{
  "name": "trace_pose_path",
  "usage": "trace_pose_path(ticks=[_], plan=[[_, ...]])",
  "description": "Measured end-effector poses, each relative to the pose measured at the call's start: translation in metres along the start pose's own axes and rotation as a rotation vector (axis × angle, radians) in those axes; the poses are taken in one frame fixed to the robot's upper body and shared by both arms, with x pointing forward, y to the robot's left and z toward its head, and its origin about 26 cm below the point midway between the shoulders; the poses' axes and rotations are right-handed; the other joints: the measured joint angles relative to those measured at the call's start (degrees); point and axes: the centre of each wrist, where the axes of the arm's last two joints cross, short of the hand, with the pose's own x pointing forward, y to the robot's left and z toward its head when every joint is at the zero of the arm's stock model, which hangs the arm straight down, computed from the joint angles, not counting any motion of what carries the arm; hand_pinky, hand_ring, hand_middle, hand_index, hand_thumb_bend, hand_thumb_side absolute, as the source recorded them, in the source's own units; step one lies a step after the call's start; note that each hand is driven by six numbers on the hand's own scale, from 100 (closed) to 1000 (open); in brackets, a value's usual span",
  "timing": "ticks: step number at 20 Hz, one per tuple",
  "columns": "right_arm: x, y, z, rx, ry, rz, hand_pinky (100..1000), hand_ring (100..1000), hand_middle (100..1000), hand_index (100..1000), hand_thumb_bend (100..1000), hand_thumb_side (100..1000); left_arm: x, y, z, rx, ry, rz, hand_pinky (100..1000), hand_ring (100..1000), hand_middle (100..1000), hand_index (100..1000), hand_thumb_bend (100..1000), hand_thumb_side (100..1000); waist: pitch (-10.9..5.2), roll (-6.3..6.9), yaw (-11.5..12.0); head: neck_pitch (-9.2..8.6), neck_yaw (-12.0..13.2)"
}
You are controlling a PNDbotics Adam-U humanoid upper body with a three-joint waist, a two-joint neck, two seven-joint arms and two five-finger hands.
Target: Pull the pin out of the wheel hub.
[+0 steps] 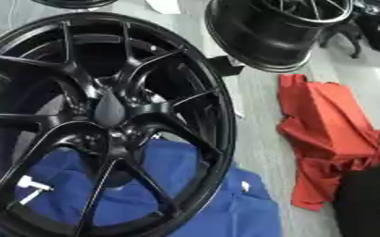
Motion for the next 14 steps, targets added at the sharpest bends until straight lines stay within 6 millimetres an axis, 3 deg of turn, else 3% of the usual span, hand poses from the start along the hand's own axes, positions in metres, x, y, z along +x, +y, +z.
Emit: trace_pose_path(ticks=[4, 9, 10, 12, 13, 14], plan=[[0.018, -0.01, 0.005, -0.075, -0.018, -0.061, 836, 895, 828, 849, 278, 100, 0.001, 0.0, 0.0, -0.001, -0.002, 0.001, 871, 792, 714, 795, 372, 825, 0.0, 0.0, 0.0, -0.02, -0.1], [0.024, -0.013, 0.008, -0.097, -0.023, -0.098, 836, 895, 828, 849, 278, 100, 0.001, 0.0, 0.0, -0.001, -0.003, 0.002, 871, 792, 714, 795, 372, 825, 0.0, 0.0, 0.1, -0.03, -0.2], [0.024, -0.013, 0.008, -0.099, -0.024, -0.101, 810, 811, 742, 795, 100, 449, 0.001, 0.0, 0.0, -0.002, -0.003, 0.002, 871, 792, 714, 795, 373, 822, 0.0, 0.0, 0.1, -0.03, -0.2], [0.032, -0.017, 0.009, -0.116, -0.053, -0.119, 809, 809, 740, 794, 102, 432, 0.003, -0.003, 0.0, -0.014, -0.007, 0.007, 871, 792, 714, 795, 373, 822, -0.11, 0.0, 1.7, -0.04, -1.4], [0.043, -0.024, 0.009, -0.142, -0.091, -0.143, 792, 784, 712, 783, 213, 336, 0.004, -0.005, 0.0, -0.021, -0.012, 0.012, 871, 793, 715, 795, 373, 822, -0.15, -0.01, 2.9, -0.05, -2.0], [0.057, -0.033, 0.011, -0.174, -0.139, -0.174, 790, 778, 706, 780, 228, 320, 0.006, -0.006, 0.0, -0.028, -0.017, 0.016, 871, 793, 715, 795, 373, 822, -0.17, -0.2, 3.7, -0.13, -2.6]])
